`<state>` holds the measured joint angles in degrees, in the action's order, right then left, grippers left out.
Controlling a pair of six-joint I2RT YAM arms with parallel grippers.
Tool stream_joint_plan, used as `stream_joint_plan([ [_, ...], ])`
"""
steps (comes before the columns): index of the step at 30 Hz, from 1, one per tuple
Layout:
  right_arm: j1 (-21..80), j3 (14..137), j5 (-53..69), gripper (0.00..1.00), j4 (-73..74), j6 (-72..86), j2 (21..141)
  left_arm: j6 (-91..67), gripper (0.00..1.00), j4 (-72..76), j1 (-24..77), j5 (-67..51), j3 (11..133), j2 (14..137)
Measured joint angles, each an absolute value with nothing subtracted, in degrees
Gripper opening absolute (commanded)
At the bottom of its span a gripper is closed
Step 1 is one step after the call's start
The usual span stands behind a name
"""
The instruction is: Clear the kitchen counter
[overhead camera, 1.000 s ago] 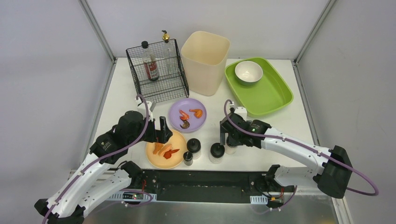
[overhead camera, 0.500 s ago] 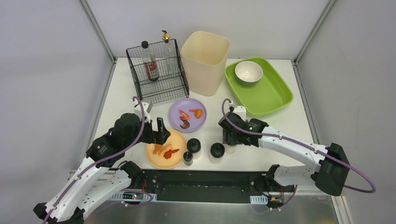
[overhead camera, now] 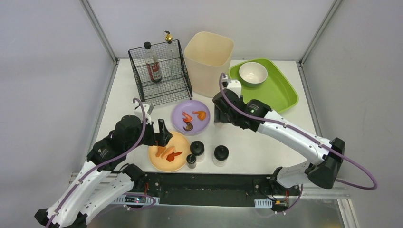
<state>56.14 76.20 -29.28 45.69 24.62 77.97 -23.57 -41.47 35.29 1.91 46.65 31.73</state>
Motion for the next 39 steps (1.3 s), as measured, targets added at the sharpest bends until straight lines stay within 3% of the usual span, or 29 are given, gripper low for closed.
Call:
stream_joint_plan([
  [19,52.6,110.2,-25.0,0.00,38.0,13.3,104.7,-24.5,0.98,-42.4,25.5,6.7,46.1,24.2],
  [39,49.6,124.2,-18.4,0.00,15.4,3.3,122.9,-24.7,0.98,-42.5,22.0,7.5,46.1,23.7],
])
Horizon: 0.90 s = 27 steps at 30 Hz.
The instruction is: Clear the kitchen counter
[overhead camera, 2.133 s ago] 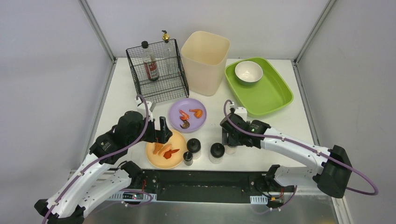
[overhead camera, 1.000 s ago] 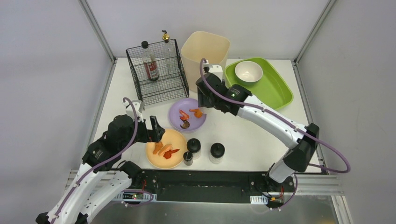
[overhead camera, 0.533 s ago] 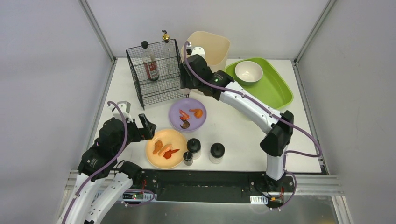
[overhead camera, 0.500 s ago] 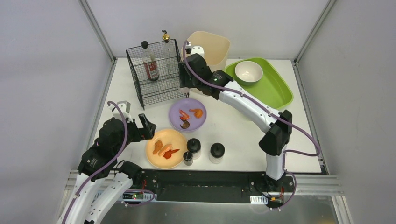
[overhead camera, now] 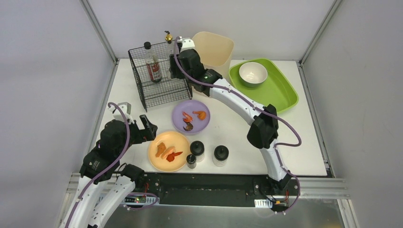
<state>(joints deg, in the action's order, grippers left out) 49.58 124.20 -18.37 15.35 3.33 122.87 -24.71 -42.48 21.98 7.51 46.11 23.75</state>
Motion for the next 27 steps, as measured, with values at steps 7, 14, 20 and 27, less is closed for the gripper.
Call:
stream_joint_plan([
  [7,49.3,130.4,-17.6,0.00,10.6,2.2,129.3,-24.7,0.97,-42.5,21.4,7.4,46.1,24.4],
  [14,48.4,133.7,-17.6,0.00,8.6,1.2,132.9,-24.7,0.97,-42.5,21.3,7.4,46.1,24.4],
  [20,47.5,133.8,-17.5,0.00,8.3,1.4,133.8,-24.7,0.98,-42.5,21.2,7.4,46.1,24.4],
  [27,47.2,134.5,-17.5,0.00,8.7,2.5,135.7,-24.7,0.97,-42.5,20.9,7.0,46.1,24.4],
])
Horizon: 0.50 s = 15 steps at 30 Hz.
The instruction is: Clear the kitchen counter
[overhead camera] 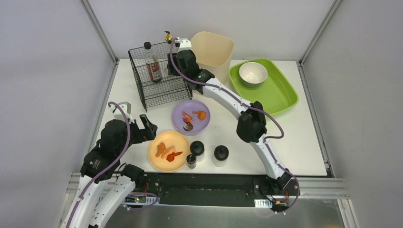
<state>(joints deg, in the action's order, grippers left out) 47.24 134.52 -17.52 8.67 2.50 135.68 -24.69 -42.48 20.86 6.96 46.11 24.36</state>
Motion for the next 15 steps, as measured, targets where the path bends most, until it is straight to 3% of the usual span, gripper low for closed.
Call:
stream_joint_plan([
  [5,47.2,136.1,-17.9,0.04,8.8,3.0,137.0,-24.7,0.97,-42.5,20.8,6.9,46.1,24.4],
  [11,47.2,137.2,-18.7,0.21,8.7,3.9,138.0,-24.7,0.97,-42.5,20.1,6.5,46.1,24.4],
  [15,47.2,138.5,-19.4,0.25,8.3,4.4,139.2,-24.7,0.97,-42.5,20.1,6.4,46.1,24.4],
])
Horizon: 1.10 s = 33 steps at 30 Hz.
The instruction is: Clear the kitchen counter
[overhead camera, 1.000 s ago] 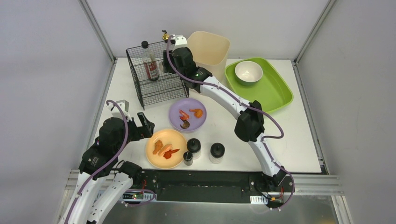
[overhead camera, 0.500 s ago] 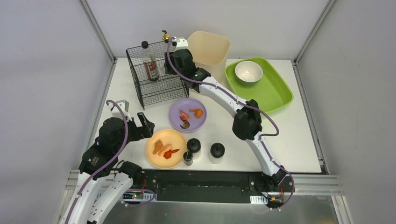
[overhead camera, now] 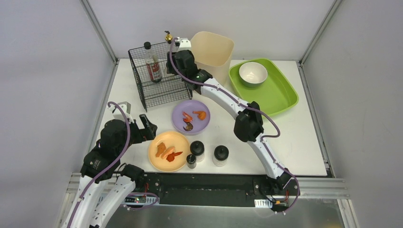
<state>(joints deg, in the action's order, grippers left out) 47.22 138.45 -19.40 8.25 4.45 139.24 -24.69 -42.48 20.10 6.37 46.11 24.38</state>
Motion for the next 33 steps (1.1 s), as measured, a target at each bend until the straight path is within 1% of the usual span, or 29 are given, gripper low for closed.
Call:
stream_joint_plan([
  [4,47.2,139.0,-20.4,0.28,6.8,5.1,140.4,-24.7,0.97,-42.5,19.7,6.2,46.1,24.4],
  [6,47.2,139.3,-20.8,0.32,6.2,5.4,141.1,-24.7,0.97,-42.5,19.4,6.0,46.1,24.4],
  [9,47.0,139.5,-21.3,0.33,5.2,5.8,142.0,-24.7,0.97,-42.5,19.4,6.0,46.1,24.4],
  [12,46.9,139.5,-21.7,0.37,4.3,6.2,142.9,-24.7,0.97,-42.5,19.4,6.0,46.1,24.4],
  [15,46.9,139.5,-22.1,0.38,3.5,6.4,143.7,-24.7,0.97,-42.5,19.4,6.0,46.1,24.4],
  [17,46.9,139.5,-22.3,0.41,3.1,6.4,144.2,-24.7,0.97,-42.5,19.4,5.9,46.1,24.4],
  [24,46.8,139.5,-23.7,0.44,2.1,5.1,146.5,-24.7,0.97,-42.5,19.0,5.0,46.1,24.4],
  [27,46.8,139.5,-24.2,0.49,2.0,4.3,146.6,-24.7,0.98,-42.4,18.6,4.8,46.1,24.4],
  [33,47.0,139.5,-24.6,0.67,1.7,2.4,146.8,-24.7,0.97,-42.4,18.0,4.4,46.1,24.4],
])
